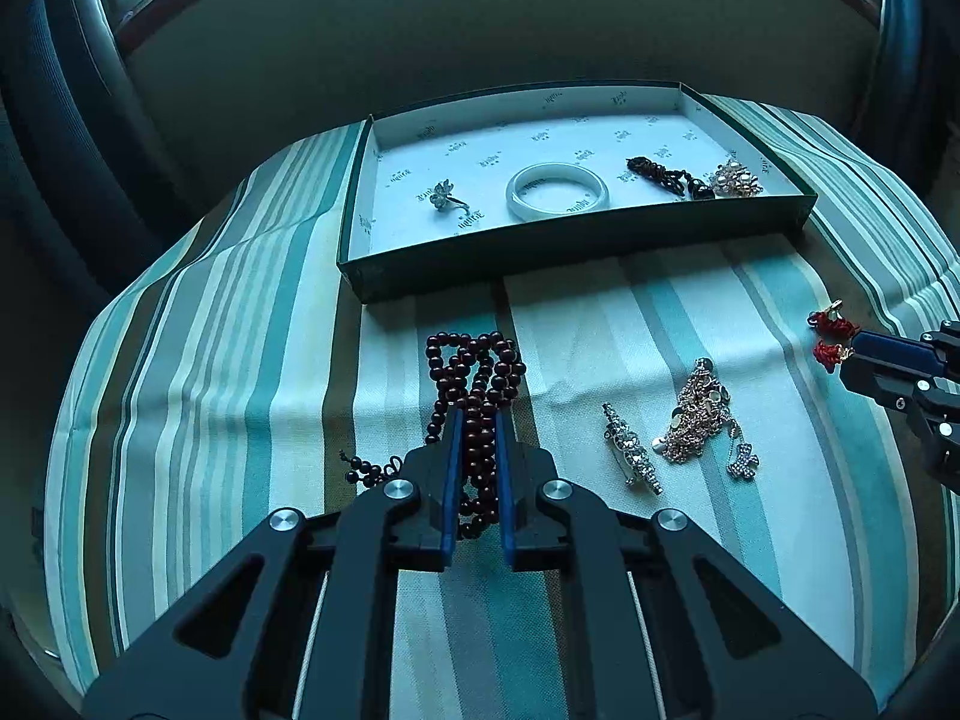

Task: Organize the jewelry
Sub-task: 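Carry the bracelet and charm over the tray with both grippers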

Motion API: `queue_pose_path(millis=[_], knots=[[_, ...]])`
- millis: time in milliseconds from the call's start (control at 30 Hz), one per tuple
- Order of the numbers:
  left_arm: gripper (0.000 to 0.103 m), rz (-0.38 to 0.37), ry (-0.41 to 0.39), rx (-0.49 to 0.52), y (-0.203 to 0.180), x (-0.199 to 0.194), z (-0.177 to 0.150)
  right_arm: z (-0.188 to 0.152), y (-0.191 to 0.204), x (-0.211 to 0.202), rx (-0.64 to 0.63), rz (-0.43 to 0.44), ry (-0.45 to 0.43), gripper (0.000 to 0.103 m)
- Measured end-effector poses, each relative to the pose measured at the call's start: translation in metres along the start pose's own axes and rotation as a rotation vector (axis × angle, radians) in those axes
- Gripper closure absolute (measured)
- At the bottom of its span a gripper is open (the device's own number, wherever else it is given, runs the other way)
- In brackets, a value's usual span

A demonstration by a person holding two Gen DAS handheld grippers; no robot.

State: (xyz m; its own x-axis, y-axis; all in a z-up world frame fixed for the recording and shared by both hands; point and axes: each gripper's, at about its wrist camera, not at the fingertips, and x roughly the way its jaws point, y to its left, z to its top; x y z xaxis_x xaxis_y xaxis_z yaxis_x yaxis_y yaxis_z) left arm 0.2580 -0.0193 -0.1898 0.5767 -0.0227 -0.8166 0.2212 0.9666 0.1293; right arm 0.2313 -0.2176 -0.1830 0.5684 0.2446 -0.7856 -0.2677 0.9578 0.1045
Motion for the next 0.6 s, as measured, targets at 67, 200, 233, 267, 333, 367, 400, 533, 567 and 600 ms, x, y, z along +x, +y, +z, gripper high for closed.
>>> queue_pose_path(millis=[67, 200, 233, 267, 333, 367, 400, 533, 567, 600], knots=[[0.093, 0.000, -0.012, -0.005, 0.002, -0.005, 0.002, 0.004, 0.001, -0.006, -0.001, -0.003, -0.016, 0.085], [0.093, -0.008, -0.038, -0.023, 0.007, -0.014, 0.009, 0.014, 0.000, -0.016, 0.010, -0.001, -0.051, 0.085], [0.093, -0.013, -0.046, -0.027, 0.007, -0.016, 0.012, 0.017, 0.000, -0.019, 0.010, -0.004, -0.060, 0.085], [0.093, -0.015, -0.056, -0.027, 0.008, -0.019, 0.014, 0.020, -0.001, -0.021, 0.008, -0.008, -0.069, 0.085], [0.093, -0.016, -0.078, -0.019, 0.008, -0.023, 0.020, 0.028, -0.002, -0.024, 0.009, -0.015, -0.090, 0.085], [0.093, -0.019, -0.088, -0.017, 0.008, -0.025, 0.024, 0.033, -0.002, -0.025, 0.008, -0.020, -0.101, 0.085], [0.093, -0.022, -0.097, -0.017, 0.008, -0.026, 0.028, 0.038, -0.003, -0.027, 0.008, -0.025, -0.115, 0.085], [0.093, -0.028, -0.137, -0.023, 0.010, -0.027, 0.046, 0.061, -0.006, -0.028, -0.002, -0.044, -0.165, 0.085], [0.093, -0.031, -0.146, -0.023, 0.010, -0.027, 0.052, 0.068, -0.008, -0.027, -0.003, -0.047, -0.176, 0.085], [0.093, -0.033, -0.153, -0.022, 0.010, -0.025, 0.058, 0.075, -0.009, -0.025, -0.004, -0.049, -0.187, 0.085]])
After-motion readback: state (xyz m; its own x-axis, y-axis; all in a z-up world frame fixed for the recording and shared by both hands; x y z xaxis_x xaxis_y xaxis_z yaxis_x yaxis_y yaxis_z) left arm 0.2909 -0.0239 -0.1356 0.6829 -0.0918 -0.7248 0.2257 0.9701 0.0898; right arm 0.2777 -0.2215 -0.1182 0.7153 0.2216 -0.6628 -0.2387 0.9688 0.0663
